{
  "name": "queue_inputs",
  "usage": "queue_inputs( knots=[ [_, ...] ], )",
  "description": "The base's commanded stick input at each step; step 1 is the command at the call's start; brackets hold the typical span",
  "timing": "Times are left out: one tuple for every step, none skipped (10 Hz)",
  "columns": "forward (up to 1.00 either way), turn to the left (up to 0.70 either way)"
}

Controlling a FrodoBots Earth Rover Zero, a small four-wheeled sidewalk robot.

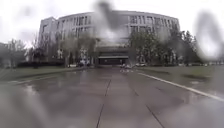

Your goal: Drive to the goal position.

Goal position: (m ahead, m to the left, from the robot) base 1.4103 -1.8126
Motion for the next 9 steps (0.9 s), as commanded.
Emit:
queue_inputs(
  knots=[
    [0.70, 0.00],
    [0.70, 0.00],
    [0.70, 0.00],
    [0.70, 0.00],
    [0.70, 0.00],
    [0.70, 0.00],
    [0.70, 0.00],
    [0.70, 0.00],
    [0.70, 0.00]
  ],
)
